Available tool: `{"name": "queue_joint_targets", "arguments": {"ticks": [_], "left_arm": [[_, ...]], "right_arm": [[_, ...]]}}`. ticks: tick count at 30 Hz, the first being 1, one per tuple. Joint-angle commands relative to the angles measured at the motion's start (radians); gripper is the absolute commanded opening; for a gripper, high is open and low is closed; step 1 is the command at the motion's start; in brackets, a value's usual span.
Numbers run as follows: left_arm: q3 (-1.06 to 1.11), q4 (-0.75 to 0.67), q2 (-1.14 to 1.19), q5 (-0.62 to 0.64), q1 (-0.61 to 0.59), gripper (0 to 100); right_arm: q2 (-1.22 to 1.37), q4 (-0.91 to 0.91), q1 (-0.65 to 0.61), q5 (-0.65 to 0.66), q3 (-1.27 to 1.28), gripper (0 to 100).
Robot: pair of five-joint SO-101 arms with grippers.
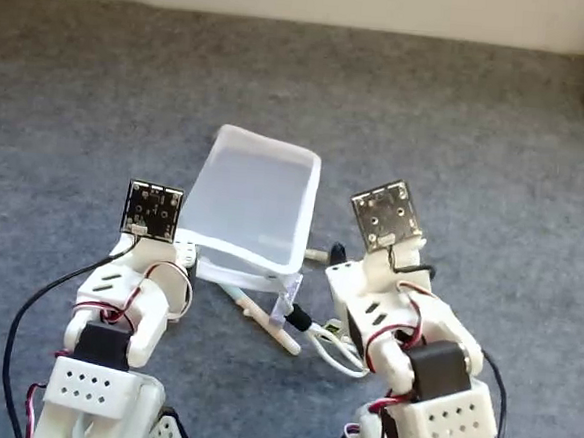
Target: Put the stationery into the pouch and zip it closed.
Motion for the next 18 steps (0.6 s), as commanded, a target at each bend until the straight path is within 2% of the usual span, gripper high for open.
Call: {"name": "queue_joint_targets", "arguments": {"ticks": [1,9,13,18], "left_arm": [[-0.077,0.066,-0.012,-0.011,-0.022,1],[-0.288,0.264,-0.002,-0.005,-0.016,1],[-0.444,0.394,-0.001,-0.003,-0.015,1],[-0.599,0.468,0.002,-0.003,-0.015,1]], "right_arm": [[-0.013,-0.153,0.051,-0.049,0.048,24.1],[-0.012,-0.358,0.125,-0.147,0.180,24.1],[-0.012,-0.417,0.127,-0.146,0.223,22.4],[-0.012,-0.475,0.127,-0.147,0.265,19.7]]}}
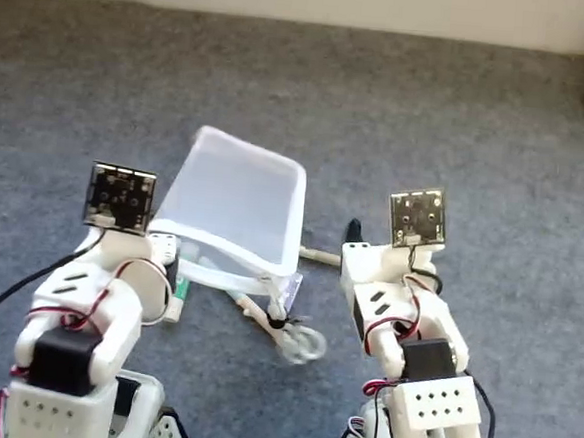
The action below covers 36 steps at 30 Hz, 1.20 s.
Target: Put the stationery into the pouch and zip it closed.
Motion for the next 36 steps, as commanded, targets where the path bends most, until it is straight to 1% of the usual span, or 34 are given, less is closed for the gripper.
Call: {"name": "queue_joint_targets", "arguments": {"ticks": [1,4,7,10,14,19,22,28,30,33,36], "left_arm": [[-0.191,0.046,0.001,-0.003,-0.005,1],[-0.289,0.094,0.048,-0.003,-0.005,1],[-0.426,0.153,0.170,-0.002,-0.005,1],[-0.602,0.235,0.325,0.029,-0.005,1],[-0.901,0.348,0.498,0.058,0.001,1],[-1.251,0.440,0.677,0.083,0.094,1],[-1.391,0.453,0.769,0.083,0.170,1],[-1.514,0.443,0.912,0.086,0.189,1],[-1.524,0.448,0.943,0.120,0.182,1],[-1.521,0.454,0.972,0.153,0.116,1],[-1.521,0.508,0.997,0.180,0.022,1]], "right_arm": [[-0.013,-0.058,0.012,-0.009,0.004,19.7],[-0.013,-0.064,0.012,-0.009,0.004,19.7],[-0.013,-0.064,0.012,-0.009,0.004,19.7],[-0.013,-0.064,0.012,-0.009,0.004,19.7],[-0.013,-0.064,0.012,-0.009,0.005,19.6],[-0.013,-0.062,0.012,-0.009,0.005,19.5],[-0.013,-0.062,0.012,-0.009,0.005,19.5],[-0.013,-0.065,0.012,-0.009,0.025,19.5],[-0.013,-0.065,0.012,-0.009,0.025,19.5],[-0.013,-0.065,0.012,-0.009,0.025,19.5],[-0.013,-0.065,0.010,-0.006,0.025,19.5]]}}
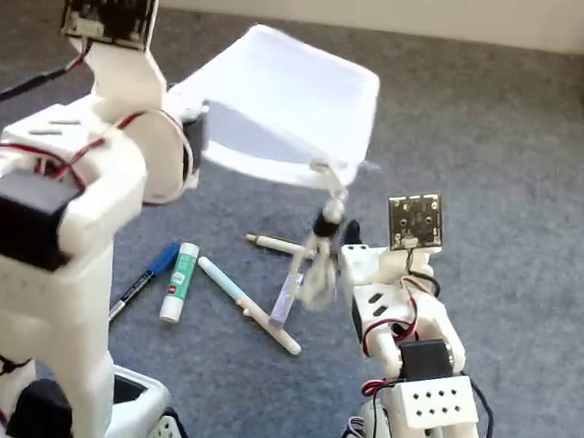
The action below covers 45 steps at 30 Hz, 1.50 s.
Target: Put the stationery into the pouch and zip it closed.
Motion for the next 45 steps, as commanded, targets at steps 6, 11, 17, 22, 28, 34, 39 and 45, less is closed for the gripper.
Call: {"name": "queue_joint_targets", "arguments": {"ticks": [6,11,17,22,28,34,39,45], "left_arm": [[-0.050,0.124,0.085,0.046,-0.246,1],[-0.054,0.127,0.168,0.012,-0.338,1],[-0.056,0.126,0.237,-0.012,-0.348,1],[-0.058,0.123,0.245,-0.014,-0.371,1],[-0.025,0.135,0.246,-0.100,-0.398,1],[0.071,0.135,0.243,-0.110,-0.407,1],[0.120,0.133,0.243,-0.112,-0.410,1],[0.128,0.135,0.246,-0.110,-0.466,1]], "right_arm": [[-0.013,-0.028,0.004,-0.005,-0.010,19.5],[-0.013,-0.025,0.004,-0.003,-0.012,19.5],[-0.012,0.077,0.004,-0.002,-0.024,19.5],[-0.012,0.217,0.004,0.000,-0.140,19.5],[-0.012,0.331,0.004,0.083,-0.209,19.5],[-0.010,0.412,0.004,0.118,-0.275,19.5],[0.094,0.493,0.004,0.118,-0.367,19.5],[0.460,0.604,0.004,0.118,-0.598,19.5]]}}
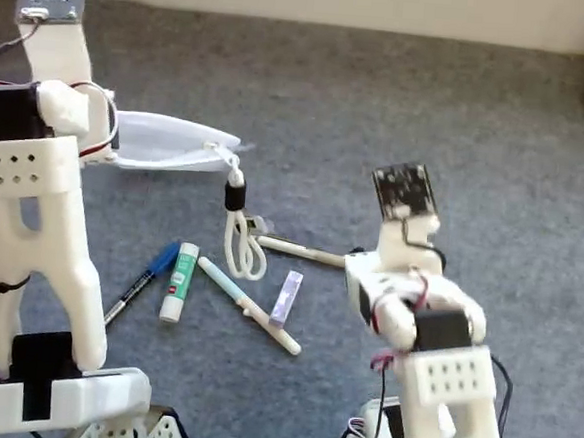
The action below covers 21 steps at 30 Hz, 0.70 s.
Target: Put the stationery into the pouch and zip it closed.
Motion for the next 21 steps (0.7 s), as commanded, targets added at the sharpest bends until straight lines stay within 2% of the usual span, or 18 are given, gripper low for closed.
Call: {"name": "queue_joint_targets", "arguments": {"ticks": [1,9,14,21], "left_arm": [[0.012,0.002,-0.008,-0.008,-0.051,1],[0.104,-0.006,-0.012,-0.009,-0.065,1],[0.143,-0.052,-0.012,-0.005,-0.107,1],[0.163,-0.049,-0.012,-0.005,-0.130,1]], "right_arm": [[0.214,0.062,0.005,0.011,-0.183,19.5],[0.374,0.074,-0.005,0.012,-0.292,19.6],[0.440,0.074,-0.111,0.123,-0.294,19.6],[0.547,0.076,-0.229,0.129,-0.447,19.6]]}}
